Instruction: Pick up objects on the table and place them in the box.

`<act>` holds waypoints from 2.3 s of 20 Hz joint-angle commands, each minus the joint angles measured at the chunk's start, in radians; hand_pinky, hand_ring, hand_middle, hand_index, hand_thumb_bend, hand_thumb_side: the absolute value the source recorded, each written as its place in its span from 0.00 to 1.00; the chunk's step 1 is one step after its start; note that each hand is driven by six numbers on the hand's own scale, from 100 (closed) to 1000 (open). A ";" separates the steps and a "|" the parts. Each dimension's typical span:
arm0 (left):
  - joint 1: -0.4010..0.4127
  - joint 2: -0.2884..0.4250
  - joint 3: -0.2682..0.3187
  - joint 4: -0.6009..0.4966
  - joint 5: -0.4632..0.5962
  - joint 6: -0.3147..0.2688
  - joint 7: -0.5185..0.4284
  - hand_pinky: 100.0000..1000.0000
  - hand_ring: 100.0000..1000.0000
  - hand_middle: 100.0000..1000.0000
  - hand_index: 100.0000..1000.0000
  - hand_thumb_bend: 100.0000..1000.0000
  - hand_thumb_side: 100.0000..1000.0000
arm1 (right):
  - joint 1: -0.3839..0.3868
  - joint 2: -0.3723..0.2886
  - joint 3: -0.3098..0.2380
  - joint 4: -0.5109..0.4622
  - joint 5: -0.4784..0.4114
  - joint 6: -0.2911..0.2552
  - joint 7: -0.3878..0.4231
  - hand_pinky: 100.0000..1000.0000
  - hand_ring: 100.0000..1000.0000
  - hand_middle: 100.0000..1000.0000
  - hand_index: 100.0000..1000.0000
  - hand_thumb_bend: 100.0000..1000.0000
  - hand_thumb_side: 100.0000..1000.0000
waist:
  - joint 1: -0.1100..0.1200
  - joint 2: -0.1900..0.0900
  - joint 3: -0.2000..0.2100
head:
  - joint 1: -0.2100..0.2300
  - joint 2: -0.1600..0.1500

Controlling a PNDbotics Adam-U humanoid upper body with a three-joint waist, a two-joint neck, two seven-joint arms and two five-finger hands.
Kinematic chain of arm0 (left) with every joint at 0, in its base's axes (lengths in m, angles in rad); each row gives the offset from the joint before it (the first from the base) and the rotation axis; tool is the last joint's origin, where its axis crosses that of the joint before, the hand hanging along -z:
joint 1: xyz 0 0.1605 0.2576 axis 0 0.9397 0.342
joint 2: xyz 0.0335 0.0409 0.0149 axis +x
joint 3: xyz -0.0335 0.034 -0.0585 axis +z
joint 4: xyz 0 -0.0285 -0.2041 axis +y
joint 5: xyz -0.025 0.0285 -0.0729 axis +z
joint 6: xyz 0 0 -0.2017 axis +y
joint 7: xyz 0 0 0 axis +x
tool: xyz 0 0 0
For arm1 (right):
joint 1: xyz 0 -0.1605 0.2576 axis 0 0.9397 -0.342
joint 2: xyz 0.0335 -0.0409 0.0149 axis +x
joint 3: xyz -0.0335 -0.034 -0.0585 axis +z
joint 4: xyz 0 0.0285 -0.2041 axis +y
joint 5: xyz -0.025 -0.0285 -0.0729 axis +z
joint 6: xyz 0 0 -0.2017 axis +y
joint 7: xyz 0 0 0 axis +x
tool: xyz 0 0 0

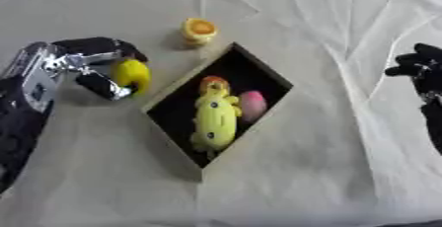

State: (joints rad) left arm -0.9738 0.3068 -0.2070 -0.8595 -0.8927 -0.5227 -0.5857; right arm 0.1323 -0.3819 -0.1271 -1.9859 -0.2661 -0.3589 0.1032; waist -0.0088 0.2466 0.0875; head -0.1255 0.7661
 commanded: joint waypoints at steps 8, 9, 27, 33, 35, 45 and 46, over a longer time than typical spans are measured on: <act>-0.014 0.021 -0.010 -0.305 0.178 -0.047 -0.074 0.82 0.83 0.68 0.80 0.00 0.03 | 0.006 -0.020 -0.004 -0.014 -0.005 -0.023 -0.002 1.00 0.67 0.68 0.84 0.00 0.59 | 0.004 -0.022 0.008 | -0.006 0.004; -0.020 0.012 -0.020 -0.351 0.193 -0.038 -0.057 0.82 0.83 0.68 0.80 0.01 0.01 | 0.007 -0.024 -0.006 -0.014 -0.010 -0.030 -0.004 1.00 0.67 0.68 0.84 0.00 0.58 | 0.003 -0.023 0.010 | 0.000 0.004; 0.020 -0.134 -0.164 -0.432 0.296 -0.079 -0.138 0.79 0.82 0.68 0.82 0.00 0.04 | 0.004 -0.024 -0.006 -0.014 -0.032 -0.016 0.009 1.00 0.67 0.68 0.84 0.00 0.59 | 0.003 -0.028 0.007 | 0.020 0.004; 0.046 -0.159 -0.159 -0.402 0.239 -0.077 -0.140 0.88 0.92 0.79 0.96 0.00 0.42 | 0.002 -0.020 -0.005 -0.014 -0.027 -0.007 0.008 1.00 0.67 0.68 0.84 0.00 0.60 | 0.006 -0.027 0.005 | 0.014 0.004; 0.049 -0.166 -0.159 -0.391 0.211 -0.080 -0.127 0.90 0.94 0.81 0.97 0.00 0.62 | 0.000 -0.018 -0.004 -0.014 -0.027 -0.001 0.008 1.00 0.67 0.68 0.84 0.00 0.60 | 0.007 -0.026 0.004 | 0.015 0.004; 0.056 -0.171 -0.152 -0.366 0.082 -0.105 -0.035 1.00 1.00 1.00 1.00 0.16 0.97 | -0.001 -0.013 -0.001 -0.014 -0.020 0.014 0.010 1.00 0.66 0.68 0.84 0.00 0.60 | 0.011 -0.027 0.000 | 0.013 0.004; 0.057 -0.172 -0.152 -0.359 0.077 -0.108 -0.032 1.00 1.00 1.00 1.00 0.17 0.97 | -0.001 -0.012 -0.001 -0.014 -0.020 0.015 0.011 1.00 0.66 0.68 0.84 0.00 0.60 | 0.010 -0.027 0.000 | 0.013 0.004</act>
State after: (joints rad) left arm -0.9046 0.1323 -0.3689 -1.2130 -0.8048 -0.5537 -0.5547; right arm 0.1333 -0.3826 -0.1229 -1.9859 -0.2915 -0.3466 0.1148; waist -0.0088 0.2466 0.0890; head -0.1095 0.7661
